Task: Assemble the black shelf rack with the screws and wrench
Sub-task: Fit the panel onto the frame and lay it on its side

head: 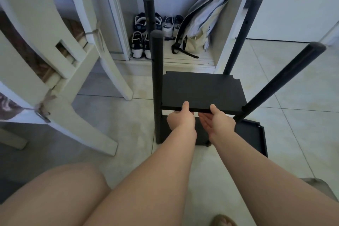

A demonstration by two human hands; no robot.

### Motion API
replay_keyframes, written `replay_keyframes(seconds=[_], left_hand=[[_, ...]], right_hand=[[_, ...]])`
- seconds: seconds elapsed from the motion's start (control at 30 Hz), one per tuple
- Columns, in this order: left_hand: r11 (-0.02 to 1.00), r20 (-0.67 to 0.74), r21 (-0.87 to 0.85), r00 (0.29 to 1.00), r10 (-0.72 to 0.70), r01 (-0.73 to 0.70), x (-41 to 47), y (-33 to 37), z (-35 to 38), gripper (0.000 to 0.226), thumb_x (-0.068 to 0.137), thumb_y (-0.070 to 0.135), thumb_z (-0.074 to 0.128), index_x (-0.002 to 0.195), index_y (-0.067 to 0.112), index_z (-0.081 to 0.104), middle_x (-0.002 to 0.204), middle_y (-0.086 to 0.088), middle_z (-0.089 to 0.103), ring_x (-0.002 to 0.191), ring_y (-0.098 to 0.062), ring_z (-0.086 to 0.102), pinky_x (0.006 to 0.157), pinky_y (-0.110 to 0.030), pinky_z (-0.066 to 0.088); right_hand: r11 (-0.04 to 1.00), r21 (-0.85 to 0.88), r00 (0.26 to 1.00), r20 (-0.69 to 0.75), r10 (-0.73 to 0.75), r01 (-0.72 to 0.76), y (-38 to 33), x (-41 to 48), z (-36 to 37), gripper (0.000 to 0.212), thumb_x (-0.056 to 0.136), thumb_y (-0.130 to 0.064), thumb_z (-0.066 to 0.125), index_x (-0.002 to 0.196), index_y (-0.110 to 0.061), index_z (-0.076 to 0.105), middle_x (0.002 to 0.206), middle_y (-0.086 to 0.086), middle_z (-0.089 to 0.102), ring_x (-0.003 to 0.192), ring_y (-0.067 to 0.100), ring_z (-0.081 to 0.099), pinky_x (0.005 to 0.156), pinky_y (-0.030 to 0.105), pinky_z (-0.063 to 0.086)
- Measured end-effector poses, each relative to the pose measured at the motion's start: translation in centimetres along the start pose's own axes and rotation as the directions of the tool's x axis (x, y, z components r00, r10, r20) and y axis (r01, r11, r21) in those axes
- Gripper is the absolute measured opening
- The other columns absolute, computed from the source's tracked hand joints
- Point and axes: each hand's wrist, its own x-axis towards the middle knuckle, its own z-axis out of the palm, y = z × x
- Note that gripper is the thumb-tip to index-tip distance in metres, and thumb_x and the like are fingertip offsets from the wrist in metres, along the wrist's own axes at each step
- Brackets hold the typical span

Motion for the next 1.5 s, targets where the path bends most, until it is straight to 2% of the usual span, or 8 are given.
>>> replay_keyframes(seconds=[0.37,0.47,0.57,0.63,0.77,0.93,1.3,1.5], left_hand=[[0.998,0.033,-0.004,0.997,-0.069,0.069,1.1,-0.1,-1.4,0.028,0.087,0.035,0.077,0.076,0.015,0.060,0.067,0.002,0.069,0.068,-0.014,0.068,0.068,-0.031,0.057],[0.996,-0.071,0.077,0.996,-0.046,0.051,1.6,-0.9,-2.9,0.057,0.074,0.061,0.077,0.096,0.013,0.055,0.090,0.000,0.068,0.082,-0.021,0.065,0.073,-0.033,0.054],[0.897,-0.279,0.417,0.918,0.280,-0.147,3.0,-1.3,-5.7,0.079,0.068,0.074,0.072,0.119,0.020,0.046,0.117,-0.001,0.058,0.105,-0.024,0.055,0.083,-0.039,0.045],[0.802,-0.182,0.514,0.874,0.450,-0.306,4.2,-0.4,-6.4,0.085,0.069,0.074,0.071,0.130,0.021,0.045,0.127,0.001,0.057,0.117,-0.023,0.054,0.095,-0.043,0.046],[0.827,0.124,0.341,0.894,0.431,-0.447,5.5,2.4,-5.4,0.069,0.072,0.066,0.075,0.123,0.029,0.048,0.111,0.010,0.062,0.105,-0.016,0.062,0.082,-0.027,0.052],[0.770,0.219,0.344,0.844,0.490,-0.537,7.1,3.0,-5.3,0.053,0.082,0.054,0.073,0.125,0.031,0.053,0.107,0.015,0.063,0.094,-0.007,0.059,0.076,-0.019,0.048],[0.756,0.165,0.364,0.837,0.522,-0.544,6.2,3.3,-3.8,0.021,0.098,0.033,0.061,0.115,0.023,0.053,0.093,0.011,0.056,0.081,-0.008,0.057,0.059,-0.013,0.039],[0.725,0.150,0.381,0.812,0.564,-0.573,4.8,6.0,-2.4,0.012,0.098,0.030,0.060,0.106,0.025,0.053,0.090,0.007,0.058,0.078,-0.008,0.058,0.057,-0.021,0.038]], right_hand=[[0.999,-0.041,1.000,-0.010,0.028,-0.028,0.9,0.4,0.4,0.012,0.098,-0.017,0.067,0.097,-0.005,0.063,0.095,0.016,0.075,0.083,0.025,0.076,0.072,0.032,0.061],[0.999,-0.023,0.999,-0.014,0.047,-0.047,0.6,0.2,0.4,0.013,0.098,-0.016,0.067,0.099,-0.004,0.062,0.093,0.016,0.075,0.081,0.025,0.076,0.069,0.031,0.061],[0.998,-0.024,0.998,-0.007,0.066,-0.066,0.3,0.1,0.5,0.015,0.098,-0.016,0.067,0.104,-0.003,0.062,0.093,0.016,0.075,0.082,0.025,0.076,0.070,0.032,0.062],[0.998,-0.030,0.998,-0.003,0.060,-0.060,0.3,0.1,0.5,0.014,0.099,-0.016,0.067,0.101,-0.003,0.061,0.092,0.017,0.075,0.083,0.026,0.076,0.070,0.032,0.062],[0.998,-0.042,0.999,-0.007,0.049,-0.050,0.2,0.2,0.3,0.014,0.099,-0.016,0.066,0.100,-0.004,0.061,0.091,0.016,0.075,0.083,0.026,0.076,0.068,0.031,0.061],[0.998,-0.041,0.998,-0.028,0.055,-0.056,0.1,0.7,0.0,0.014,0.098,-0.015,0.067,0.103,-0.003,0.061,0.091,0.017,0.075,0.083,0.027,0.076,0.065,0.032,0.061],[0.994,-0.079,0.996,0.049,0.079,-0.075,-0.8,1.1,-0.6,0.017,0.099,-0.020,0.066,0.105,-0.004,0.063,0.099,0.017,0.075,0.084,0.025,0.076,0.066,0.032,0.060],[0.894,-0.445,0.984,0.130,0.121,-0.051,-3.9,0.0,-1.3,0.040,0.101,-0.038,0.062,0.118,-0.002,0.058,0.110,0.014,0.070,0.093,0.028,0.072,0.074,0.039,0.059]])
